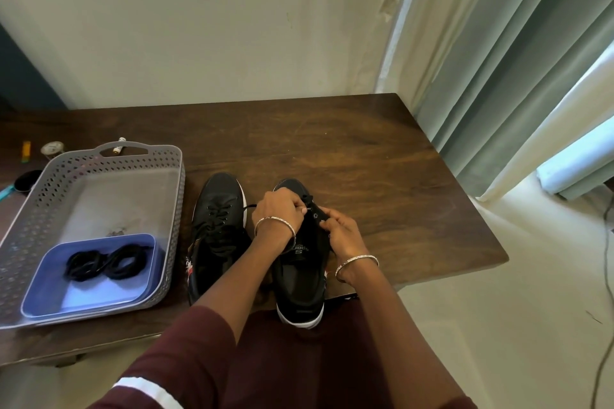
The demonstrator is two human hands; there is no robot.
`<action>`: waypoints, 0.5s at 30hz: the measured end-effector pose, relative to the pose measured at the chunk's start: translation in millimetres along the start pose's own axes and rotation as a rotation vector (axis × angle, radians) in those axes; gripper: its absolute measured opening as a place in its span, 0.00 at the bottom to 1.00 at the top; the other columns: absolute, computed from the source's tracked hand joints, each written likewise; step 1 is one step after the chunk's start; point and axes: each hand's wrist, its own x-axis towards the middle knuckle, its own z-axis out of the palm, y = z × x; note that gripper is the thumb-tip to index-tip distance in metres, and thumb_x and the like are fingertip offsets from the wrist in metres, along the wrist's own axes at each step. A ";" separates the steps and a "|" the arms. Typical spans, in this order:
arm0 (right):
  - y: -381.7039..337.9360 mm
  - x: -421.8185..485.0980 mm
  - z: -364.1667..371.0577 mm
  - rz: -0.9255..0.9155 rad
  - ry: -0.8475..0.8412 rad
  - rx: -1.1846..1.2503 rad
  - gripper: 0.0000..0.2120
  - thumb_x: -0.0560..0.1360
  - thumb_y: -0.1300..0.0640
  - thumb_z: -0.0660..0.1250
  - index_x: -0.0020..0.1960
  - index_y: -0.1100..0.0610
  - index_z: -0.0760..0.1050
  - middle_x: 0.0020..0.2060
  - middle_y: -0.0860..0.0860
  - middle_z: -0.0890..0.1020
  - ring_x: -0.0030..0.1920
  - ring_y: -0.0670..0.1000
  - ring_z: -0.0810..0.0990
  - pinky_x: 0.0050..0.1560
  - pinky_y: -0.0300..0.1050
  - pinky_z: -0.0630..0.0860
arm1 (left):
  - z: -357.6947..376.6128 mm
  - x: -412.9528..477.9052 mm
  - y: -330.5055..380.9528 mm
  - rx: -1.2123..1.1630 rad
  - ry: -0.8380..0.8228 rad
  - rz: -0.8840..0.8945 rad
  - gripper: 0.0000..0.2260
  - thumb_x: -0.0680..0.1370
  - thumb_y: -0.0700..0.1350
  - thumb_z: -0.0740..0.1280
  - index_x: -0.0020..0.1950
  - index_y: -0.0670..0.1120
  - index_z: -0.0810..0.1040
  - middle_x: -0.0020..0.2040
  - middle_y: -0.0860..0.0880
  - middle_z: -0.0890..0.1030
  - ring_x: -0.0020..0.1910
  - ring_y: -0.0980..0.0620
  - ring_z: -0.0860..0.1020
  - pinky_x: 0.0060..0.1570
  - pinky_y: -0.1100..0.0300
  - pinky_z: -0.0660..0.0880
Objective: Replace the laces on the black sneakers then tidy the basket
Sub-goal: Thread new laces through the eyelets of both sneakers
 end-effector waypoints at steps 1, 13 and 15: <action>0.5 1.6 -0.4 -0.004 -0.003 -0.005 0.18 0.80 0.67 0.56 0.56 0.54 0.82 0.50 0.56 0.85 0.53 0.55 0.83 0.56 0.50 0.80 | -0.7 0.4 0.3 0.010 -0.002 0.007 0.04 0.78 0.48 0.71 0.49 0.53 0.86 0.46 0.49 0.85 0.46 0.47 0.82 0.42 0.57 0.76; 1.1 9.6 -1.8 -0.040 -0.005 -0.030 0.15 0.80 0.63 0.59 0.56 0.54 0.83 0.51 0.55 0.85 0.54 0.52 0.83 0.55 0.46 0.78 | -2.3 0.4 5.9 0.171 0.020 0.059 0.05 0.79 0.46 0.68 0.49 0.53 0.85 0.47 0.49 0.83 0.48 0.45 0.81 0.42 0.55 0.76; -0.1 11.8 -2.2 -0.042 -0.001 -0.041 0.15 0.80 0.61 0.59 0.58 0.55 0.83 0.52 0.54 0.85 0.55 0.52 0.82 0.59 0.48 0.78 | -1.4 0.0 7.1 0.198 0.027 0.067 0.06 0.78 0.45 0.68 0.49 0.53 0.84 0.47 0.49 0.83 0.49 0.44 0.81 0.41 0.56 0.75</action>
